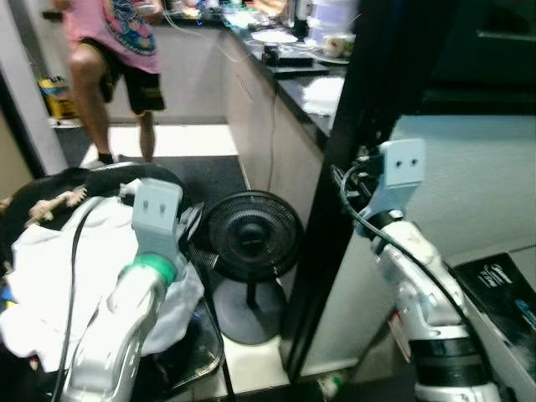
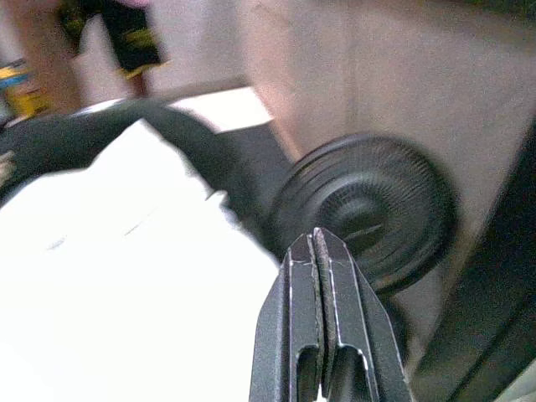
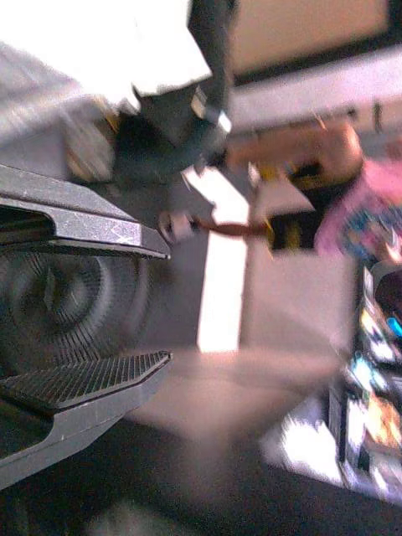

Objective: Clothes washing

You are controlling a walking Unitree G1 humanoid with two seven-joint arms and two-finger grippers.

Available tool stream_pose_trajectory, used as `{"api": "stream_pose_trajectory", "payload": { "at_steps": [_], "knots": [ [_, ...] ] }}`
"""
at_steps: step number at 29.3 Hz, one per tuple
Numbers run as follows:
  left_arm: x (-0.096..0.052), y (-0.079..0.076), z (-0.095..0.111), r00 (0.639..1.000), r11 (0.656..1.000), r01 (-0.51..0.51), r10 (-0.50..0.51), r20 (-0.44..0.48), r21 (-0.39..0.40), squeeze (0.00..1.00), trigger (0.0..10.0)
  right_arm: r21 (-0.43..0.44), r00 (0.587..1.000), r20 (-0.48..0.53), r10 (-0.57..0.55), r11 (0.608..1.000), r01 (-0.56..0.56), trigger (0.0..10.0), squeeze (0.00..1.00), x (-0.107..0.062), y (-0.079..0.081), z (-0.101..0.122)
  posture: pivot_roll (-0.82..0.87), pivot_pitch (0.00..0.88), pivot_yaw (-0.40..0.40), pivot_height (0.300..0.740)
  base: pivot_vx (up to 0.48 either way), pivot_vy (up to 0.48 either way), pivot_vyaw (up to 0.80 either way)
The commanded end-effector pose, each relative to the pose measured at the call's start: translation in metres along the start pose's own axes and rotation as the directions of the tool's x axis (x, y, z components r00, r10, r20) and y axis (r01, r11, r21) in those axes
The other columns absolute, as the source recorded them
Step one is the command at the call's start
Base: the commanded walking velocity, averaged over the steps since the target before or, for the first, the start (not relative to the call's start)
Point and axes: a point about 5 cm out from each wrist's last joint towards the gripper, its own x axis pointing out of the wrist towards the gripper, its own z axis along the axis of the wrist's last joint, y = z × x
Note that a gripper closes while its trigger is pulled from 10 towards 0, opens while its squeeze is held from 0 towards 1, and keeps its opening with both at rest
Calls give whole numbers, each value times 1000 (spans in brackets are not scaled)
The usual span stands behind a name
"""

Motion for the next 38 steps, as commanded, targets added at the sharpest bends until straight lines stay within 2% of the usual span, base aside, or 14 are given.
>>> {"api": "stream_pose_trajectory", "payload": {
  "at_steps": [1,5,6,8,15,25,29,33,38],
  "knots": [
    [-4,2,-19,998,999,-49,48,-48,-10,0,10000,18,997,-73,-9,1000,10,10000,0,-7,1,-24,18,11,17,740,0,0,800],
    [-6,4,-27,994,996,-82,80,-72,-23,0,10000,27,995,-93,-19,999,21,10000,0,-10,2,-32,16,10,24,740,0,0,800],
    [-8,7,-37,991,993,-98,92,-95,-61,0,10000,43,993,-115,-37,998,43,10000,0,-15,2,-41,9,10,39,740,0,0,800],
    [-9,7,-42,990,991,-102,93,-102,-82,0,10000,57,990,-133,-52,997,60,10000,0,-19,1,-48,7,10,42,740,0,0,800],
    [-12,5,-52,993,993,-82,75,-88,-88,0,10000,81,979,-194,-64,993,81,10000,0,-27,-2,-68,9,13,35,740,0,0,800],
    [-19,4,-62,991,988,-89,76,-108,-129,0,10000,94,981,-190,-43,994,62,10000,0,-24,1,-67,10,17,10,740,0,0,800],
    [-21,4,-61,993,986,-94,82,-87,-139,0,10000,146,986,-163,-26,988,50,10000,0,-20,4,-61,12,19,-7,740,0,445,0],
    [-21,4,-61,994,986,-91,81,-77,-136,0,10000,150,987,-160,-24,988,48,10000,0,-21,5,-61,12,19,-7,740,0,341,0],
    [-18,2,-59,997,987,-70,64,-50,-141,0,10000,128,984,-176,-35,990,58,10000,0,-21,8,-64,16,23,-15,740,0,0,0]
  ]
}}
